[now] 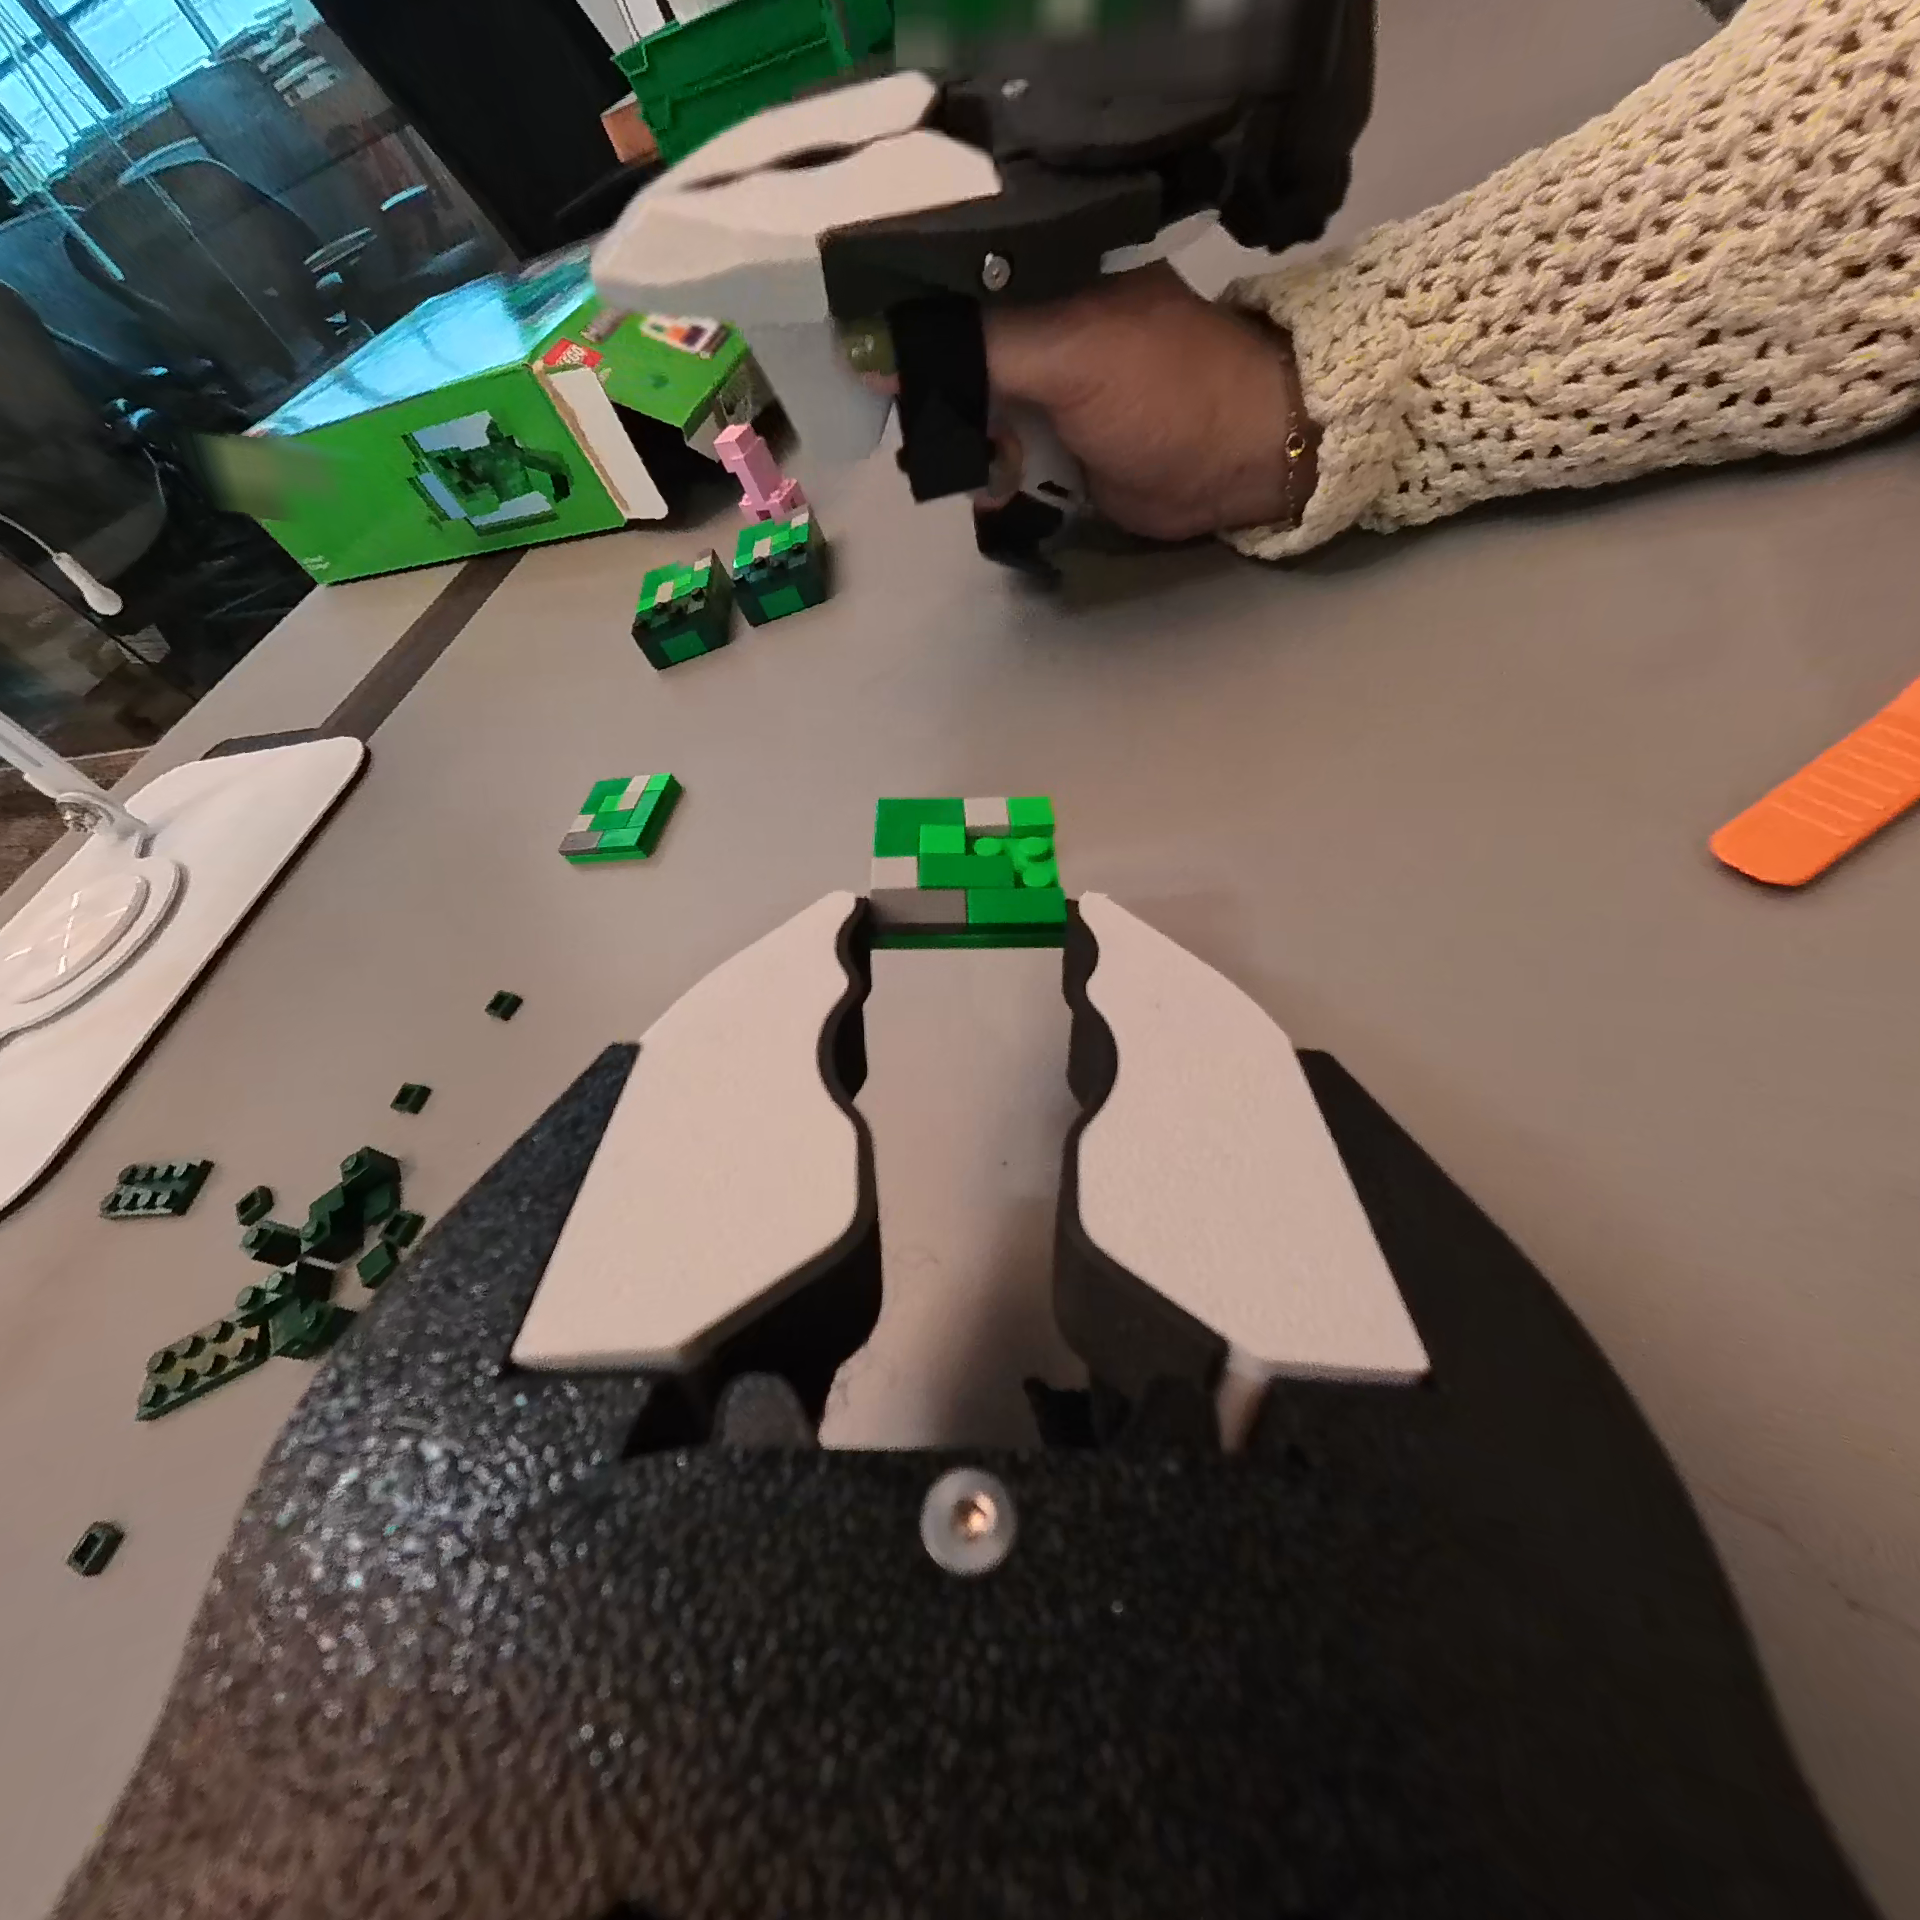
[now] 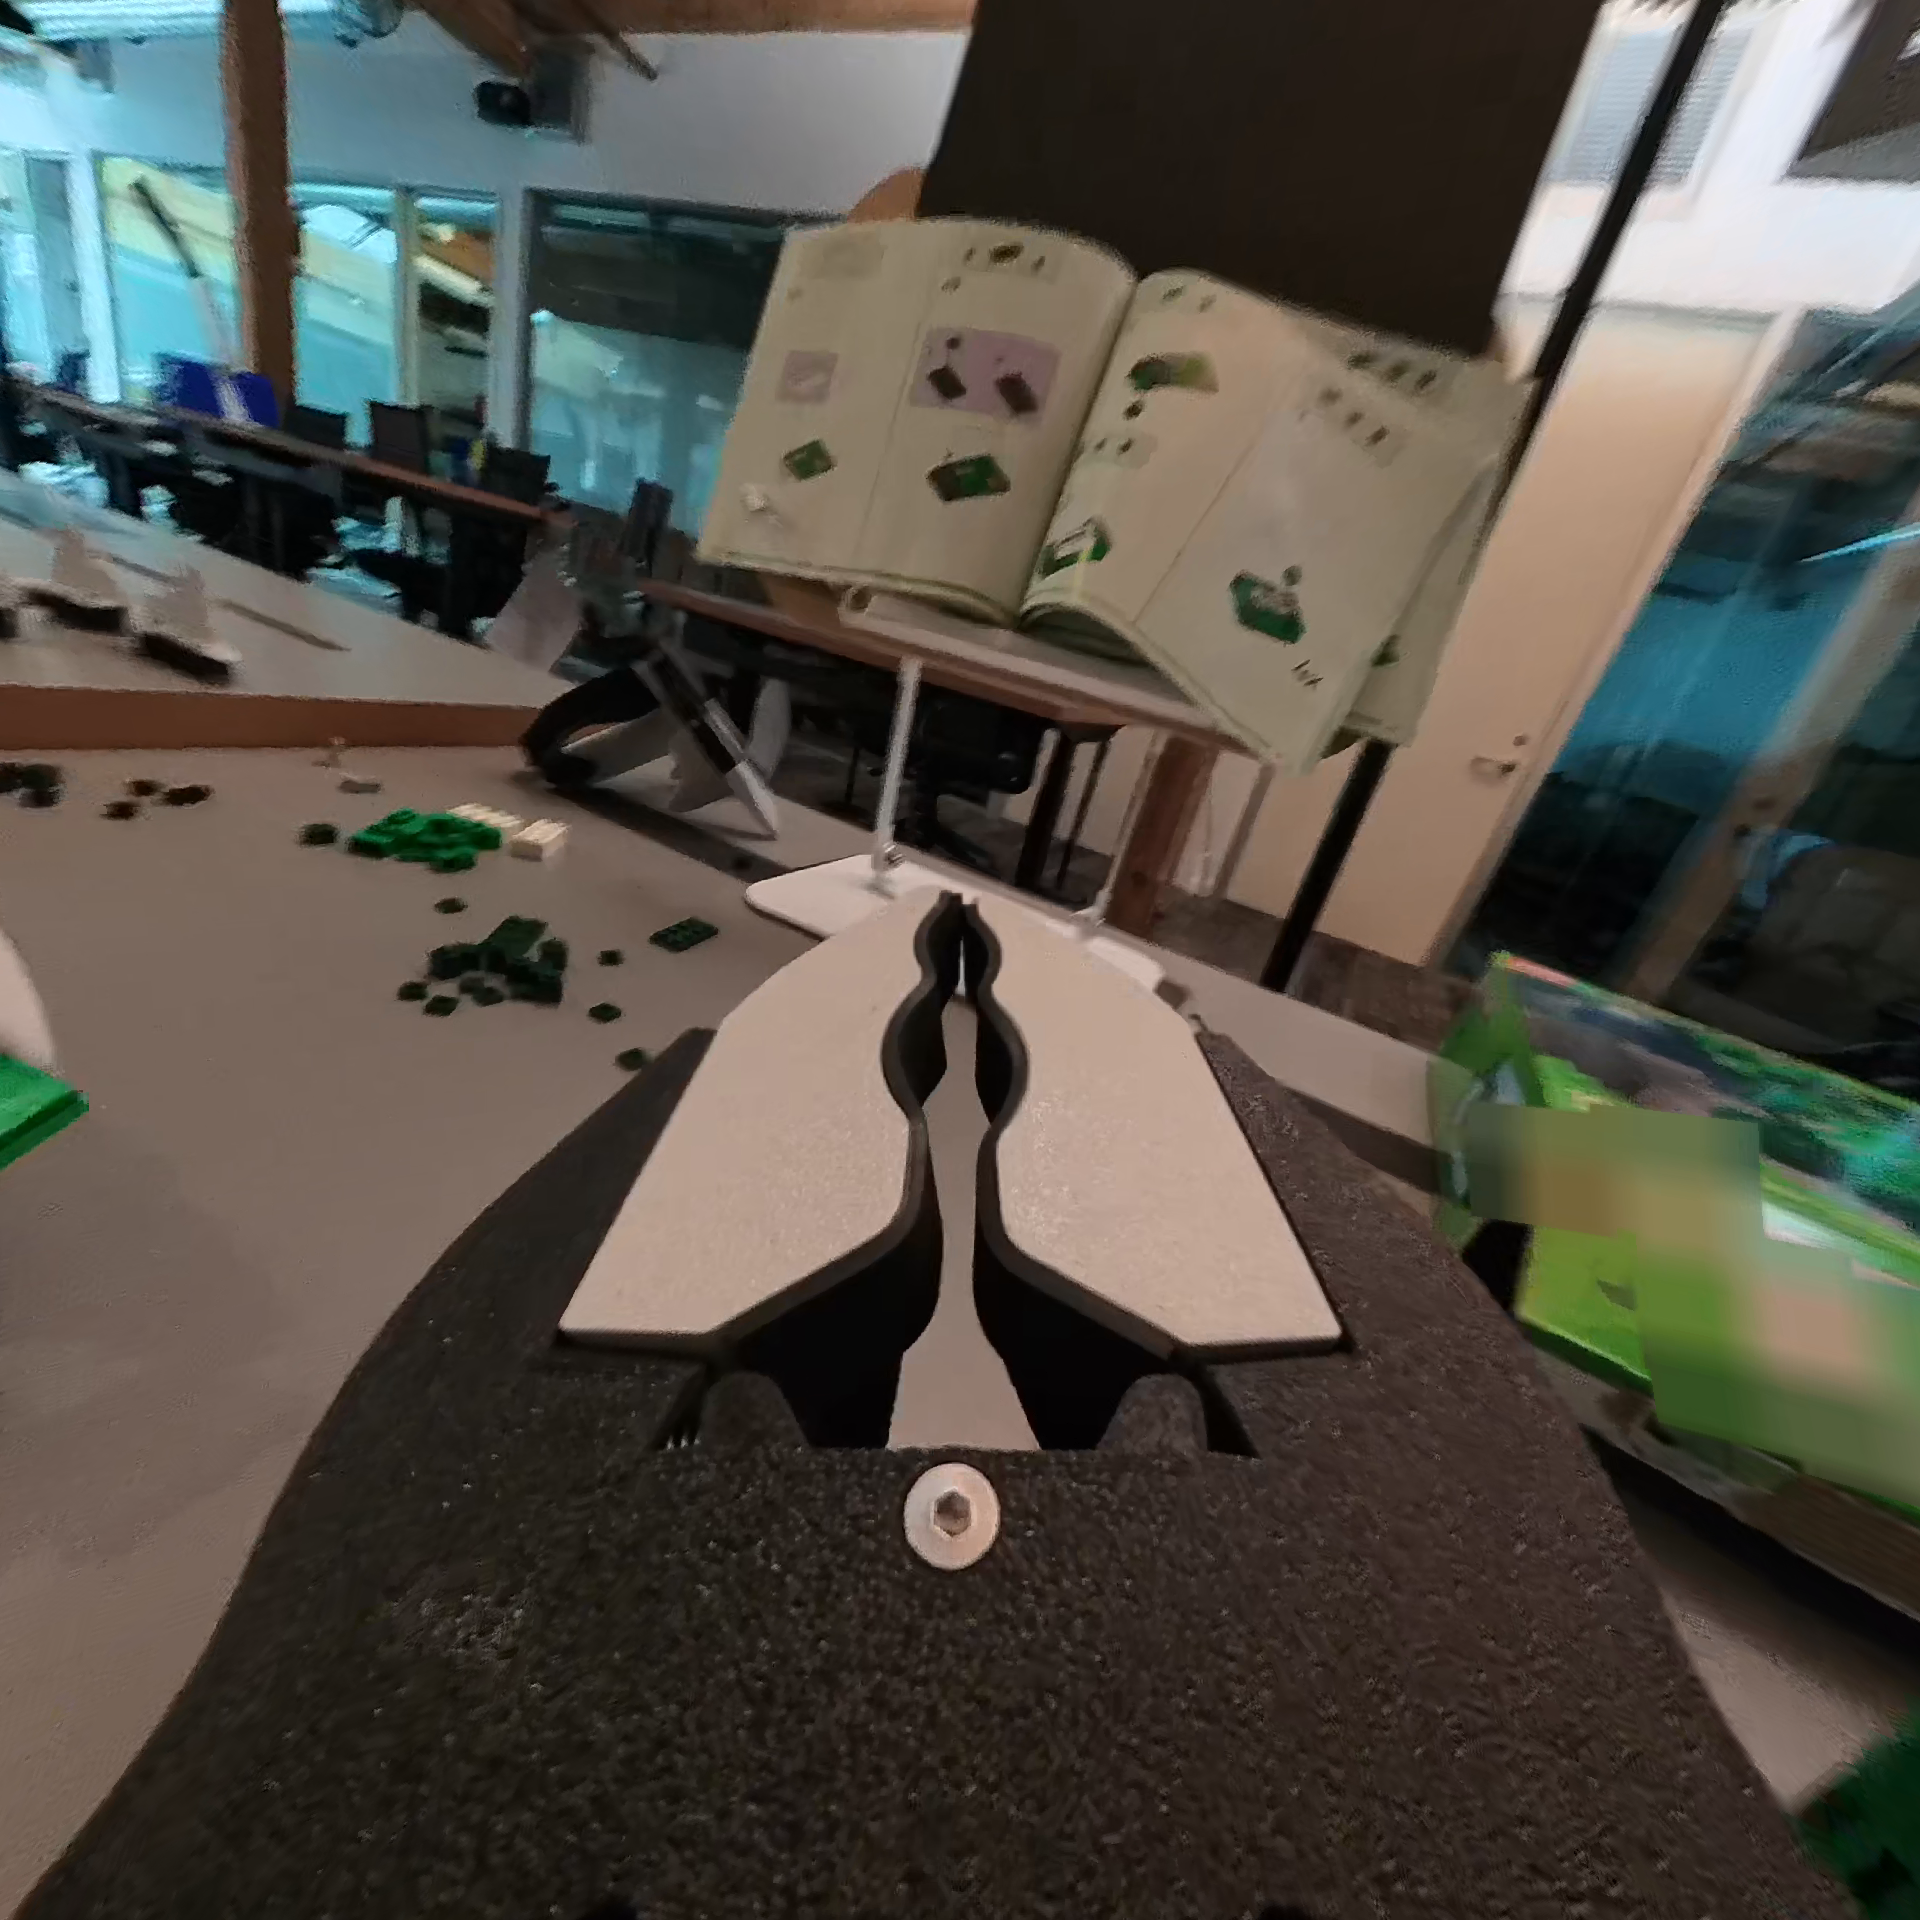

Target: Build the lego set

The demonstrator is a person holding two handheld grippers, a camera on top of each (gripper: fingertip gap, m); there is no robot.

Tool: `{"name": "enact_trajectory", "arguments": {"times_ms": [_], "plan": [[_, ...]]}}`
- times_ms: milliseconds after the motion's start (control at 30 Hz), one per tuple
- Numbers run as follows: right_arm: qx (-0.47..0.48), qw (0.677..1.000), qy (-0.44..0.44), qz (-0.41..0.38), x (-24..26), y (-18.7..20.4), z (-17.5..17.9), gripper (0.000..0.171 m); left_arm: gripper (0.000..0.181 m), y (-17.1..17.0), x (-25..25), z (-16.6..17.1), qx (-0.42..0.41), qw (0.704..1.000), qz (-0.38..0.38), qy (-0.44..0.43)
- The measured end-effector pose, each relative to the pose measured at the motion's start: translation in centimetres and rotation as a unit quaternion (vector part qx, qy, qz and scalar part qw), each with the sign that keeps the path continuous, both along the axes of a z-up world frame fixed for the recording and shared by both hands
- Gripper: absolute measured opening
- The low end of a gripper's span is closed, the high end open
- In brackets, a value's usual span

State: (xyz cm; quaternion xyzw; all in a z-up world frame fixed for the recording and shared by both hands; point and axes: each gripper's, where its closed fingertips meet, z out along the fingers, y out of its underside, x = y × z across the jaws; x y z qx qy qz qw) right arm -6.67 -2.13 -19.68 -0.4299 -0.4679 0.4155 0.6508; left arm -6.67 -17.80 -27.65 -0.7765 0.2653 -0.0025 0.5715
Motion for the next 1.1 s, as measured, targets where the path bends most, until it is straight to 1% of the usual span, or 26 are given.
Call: {"name": "enact_trajectory", "arguments": {"times_ms": [100, 200, 333, 400, 467, 567, 633, 833, 967, 1100], "plan": [[0.013, 0.998, 0.047, -0.050, 1.4, 1.2, 1.4, 0.000, 0.035, 0.4, -2.0, 0.6, 0.029, 0.998, 0.060, 0.007], [0.010, 0.995, 0.071, -0.067, 2.2, 1.7, 2.0, 0.000, 0.035, 0.4, -6.2, 1.9, 0.076, 0.983, 0.167, 0.005], [-0.008, 0.996, 0.071, -0.060, 2.2, 2.0, 1.8, 0.000, 0.034, -1.0, -11.2, 3.8, 0.127, 0.951, 0.272, -0.078], [-0.017, 0.996, 0.070, -0.054, 2.1, 2.0, 1.7, 0.000, 0.034, -1.8, -13.0, 4.4, 0.145, 0.936, 0.303, -0.109], [-0.023, 0.996, 0.070, -0.049, 2.1, 2.1, 1.6, 0.000, 0.035, -2.2, -14.0, 4.7, 0.157, 0.927, 0.319, -0.122], [-0.028, 0.997, 0.067, -0.041, 2.0, 2.0, 1.5, 0.000, 0.034, -2.4, -14.1, 4.8, 0.161, 0.925, 0.322, -0.123], [-0.029, 0.997, 0.063, -0.035, 1.8, 1.9, 1.4, 0.000, 0.035, -2.1, -13.5, 4.6, 0.154, 0.932, 0.310, -0.105], [-0.004, 0.999, 0.035, -0.011, 0.9, 0.6, 0.8, 0.000, 0.035, -0.6, -9.5, 3.3, 0.106, 0.969, 0.213, -0.067], [0.034, 0.999, 0.018, -0.005, 0.3, -0.5, 0.5, 0.001, 0.035, -0.2, -7.3, 2.9, 0.093, 0.981, 0.163, -0.052], [0.045, 0.999, 0.008, 0.003, 0.0, -0.9, 0.2, 0.000, 0.035, -0.1, -6.4, 2.6, 0.086, 0.985, 0.138, -0.049]]}}
